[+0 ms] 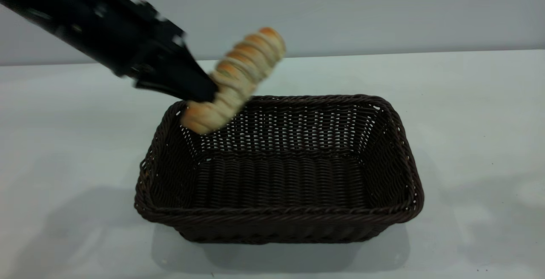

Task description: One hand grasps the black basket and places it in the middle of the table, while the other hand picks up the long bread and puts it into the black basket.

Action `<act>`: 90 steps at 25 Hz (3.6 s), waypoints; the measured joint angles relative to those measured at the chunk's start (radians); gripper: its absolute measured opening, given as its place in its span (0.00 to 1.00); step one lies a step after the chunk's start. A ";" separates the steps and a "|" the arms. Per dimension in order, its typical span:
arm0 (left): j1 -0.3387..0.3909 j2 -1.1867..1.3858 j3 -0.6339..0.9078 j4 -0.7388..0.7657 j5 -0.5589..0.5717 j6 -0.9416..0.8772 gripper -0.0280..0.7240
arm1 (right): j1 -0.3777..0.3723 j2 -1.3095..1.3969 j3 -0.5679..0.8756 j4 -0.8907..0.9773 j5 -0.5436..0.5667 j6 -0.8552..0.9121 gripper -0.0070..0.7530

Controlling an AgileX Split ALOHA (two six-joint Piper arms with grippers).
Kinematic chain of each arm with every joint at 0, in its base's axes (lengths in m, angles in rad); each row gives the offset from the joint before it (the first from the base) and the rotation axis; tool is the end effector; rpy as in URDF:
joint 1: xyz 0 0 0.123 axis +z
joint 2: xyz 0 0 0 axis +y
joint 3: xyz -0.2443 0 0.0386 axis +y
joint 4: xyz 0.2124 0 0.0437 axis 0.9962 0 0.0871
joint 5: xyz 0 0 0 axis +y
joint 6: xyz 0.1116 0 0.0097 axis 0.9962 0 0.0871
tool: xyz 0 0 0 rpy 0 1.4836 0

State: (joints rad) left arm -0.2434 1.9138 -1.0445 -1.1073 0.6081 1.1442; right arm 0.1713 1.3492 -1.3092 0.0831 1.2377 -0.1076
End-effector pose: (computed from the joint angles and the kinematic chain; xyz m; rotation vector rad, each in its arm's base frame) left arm 0.3103 -0.1361 0.1210 0.6433 2.5185 -0.7509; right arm 0.2344 0.0495 0.3013 -0.3673 2.7368 0.1326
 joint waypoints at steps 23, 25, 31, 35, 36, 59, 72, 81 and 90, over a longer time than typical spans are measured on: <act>-0.067 -0.517 -0.099 0.837 0.035 -0.800 0.76 | 0.000 -0.083 0.000 0.000 0.001 0.001 0.75; -0.067 -0.578 -0.135 1.011 0.162 -0.986 0.76 | 0.000 -0.120 0.002 0.000 0.001 0.001 0.75; -0.067 -0.728 -0.151 1.300 0.476 -1.223 0.76 | 0.000 -0.263 0.104 0.001 0.002 0.002 0.75; -0.066 -0.818 -0.134 1.333 0.557 -1.230 0.75 | 0.000 -0.385 0.225 0.001 0.002 0.000 0.75; -0.066 -0.846 -0.113 1.334 0.557 -1.230 0.74 | 0.000 -0.415 0.260 0.001 0.002 0.000 0.75; -0.066 -1.605 0.444 1.306 0.518 -1.248 0.68 | 0.000 -1.227 0.818 0.028 -0.086 -0.104 0.75; -0.066 -1.747 0.545 1.202 0.499 -1.241 0.68 | 0.000 -1.256 0.828 0.020 -0.095 -0.093 0.75; -0.066 -1.747 0.558 1.129 0.507 -1.172 0.68 | 0.000 -1.256 0.828 0.013 -0.095 -0.083 0.75; -0.066 -1.747 0.558 1.119 0.507 -1.161 0.68 | 0.000 -1.256 0.828 0.013 -0.095 -0.083 0.75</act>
State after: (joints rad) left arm -0.3094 0.1664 -0.4862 0.0121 1.1155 -0.0172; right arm 0.1713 0.0930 -0.4807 0.0959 1.1427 -0.1903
